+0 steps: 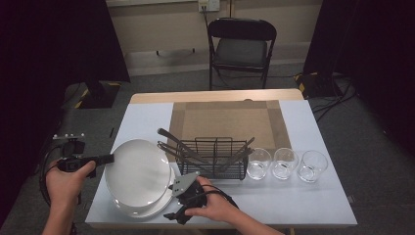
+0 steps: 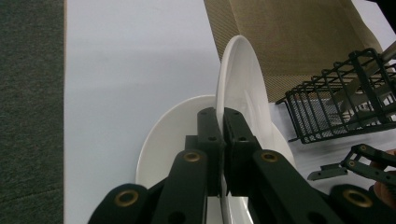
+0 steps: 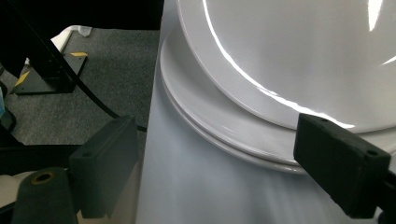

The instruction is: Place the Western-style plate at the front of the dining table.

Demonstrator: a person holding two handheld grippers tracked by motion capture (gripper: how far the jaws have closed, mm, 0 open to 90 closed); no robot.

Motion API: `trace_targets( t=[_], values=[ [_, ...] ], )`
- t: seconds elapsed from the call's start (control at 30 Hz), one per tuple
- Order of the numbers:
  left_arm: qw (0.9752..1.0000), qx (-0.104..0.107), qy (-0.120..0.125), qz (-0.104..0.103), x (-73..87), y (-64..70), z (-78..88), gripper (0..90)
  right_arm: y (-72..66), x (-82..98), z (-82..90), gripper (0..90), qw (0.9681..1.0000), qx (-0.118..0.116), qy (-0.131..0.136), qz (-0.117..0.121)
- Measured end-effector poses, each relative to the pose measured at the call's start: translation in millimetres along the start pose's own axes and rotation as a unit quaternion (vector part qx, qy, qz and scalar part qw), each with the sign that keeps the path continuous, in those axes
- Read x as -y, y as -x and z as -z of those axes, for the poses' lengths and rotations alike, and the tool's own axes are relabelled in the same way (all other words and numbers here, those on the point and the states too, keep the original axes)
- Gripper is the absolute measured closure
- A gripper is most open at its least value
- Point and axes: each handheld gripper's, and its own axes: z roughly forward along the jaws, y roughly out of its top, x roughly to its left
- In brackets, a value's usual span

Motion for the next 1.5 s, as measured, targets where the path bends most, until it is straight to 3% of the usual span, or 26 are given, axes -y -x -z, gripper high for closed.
trace_targets(
  t=[0.23, 0.53, 1.1, 1.5],
  values=[
    [0.9999, -0.008, -0.005, -0.008, -5.8, 2.9, -0.5, 87.4, -2.4, 2.9, 9.5, 13.2, 1.0, -0.005, -0.001, 0.001],
    [0.9999, -0.002, -0.006, -0.015, -13.8, 3.2, -3.7, 87.4, -2.5, 8.8, 21.2, 13.2, 0.9999, -0.006, -0.002, -0.007],
    [0.9998, 0.014, -0.006, -0.009, -26.9, 1.3, -13.9, 87.4, -1.6, 20.6, 36.2, 13.2, 0.9999, -0.003, -0.005, -0.015],
    [0.9999, 0.011, -0.004, -0.01, -36.3, 0.3, -18.1, 87.3, 1.2, 30.3, 50.3, 13.3, 0.9996, 0.001, -0.008, -0.028]
  ],
)
